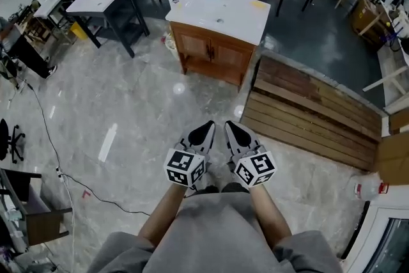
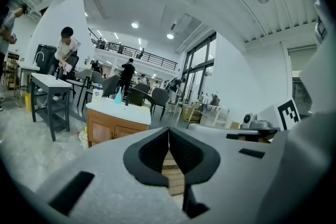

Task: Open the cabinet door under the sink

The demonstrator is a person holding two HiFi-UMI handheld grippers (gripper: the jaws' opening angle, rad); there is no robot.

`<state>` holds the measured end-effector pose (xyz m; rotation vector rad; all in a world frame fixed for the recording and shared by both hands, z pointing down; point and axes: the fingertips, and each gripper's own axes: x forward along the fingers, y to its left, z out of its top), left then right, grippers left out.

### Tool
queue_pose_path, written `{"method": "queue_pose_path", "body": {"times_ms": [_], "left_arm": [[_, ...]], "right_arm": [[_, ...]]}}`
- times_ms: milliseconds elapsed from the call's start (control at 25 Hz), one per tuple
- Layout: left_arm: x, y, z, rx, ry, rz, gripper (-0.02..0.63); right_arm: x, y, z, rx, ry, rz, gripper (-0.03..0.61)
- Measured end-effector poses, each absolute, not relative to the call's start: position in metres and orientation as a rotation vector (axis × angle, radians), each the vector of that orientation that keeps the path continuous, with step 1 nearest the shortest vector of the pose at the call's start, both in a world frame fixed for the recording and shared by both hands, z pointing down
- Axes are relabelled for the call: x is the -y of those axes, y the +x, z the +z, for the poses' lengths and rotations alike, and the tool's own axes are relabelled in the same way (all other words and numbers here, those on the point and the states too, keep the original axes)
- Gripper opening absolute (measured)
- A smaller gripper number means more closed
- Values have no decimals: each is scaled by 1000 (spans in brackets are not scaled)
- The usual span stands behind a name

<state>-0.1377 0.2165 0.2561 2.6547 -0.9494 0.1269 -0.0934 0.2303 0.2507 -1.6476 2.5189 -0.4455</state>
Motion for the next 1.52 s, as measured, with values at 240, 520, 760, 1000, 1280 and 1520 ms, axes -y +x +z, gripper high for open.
{"method": "queue_pose_path", "body": {"times_ms": [240,520,760,1000,1280,1520], "left_arm": [[-183,-142,267,915,2626,123,12],[-139,-134,281,906,2609,141,12],[-89,-128,285,938,2595,158,12],[-35,-117,283,970,2572,171,12],[24,-102,290,1003,2546,198,12],[72,-81,299,1015,2543,231,12]], "right_arm": [[-200,-94,261,-2508,-1693,-481,8],[-152,-84,274,-2481,-1696,-529,8],[-95,-74,275,-2482,-1665,-538,8],[-36,-65,275,-2503,-1625,-576,8],[26,-48,283,-2506,-1594,-624,8],[73,-24,291,-2487,-1592,-668,8]]}}
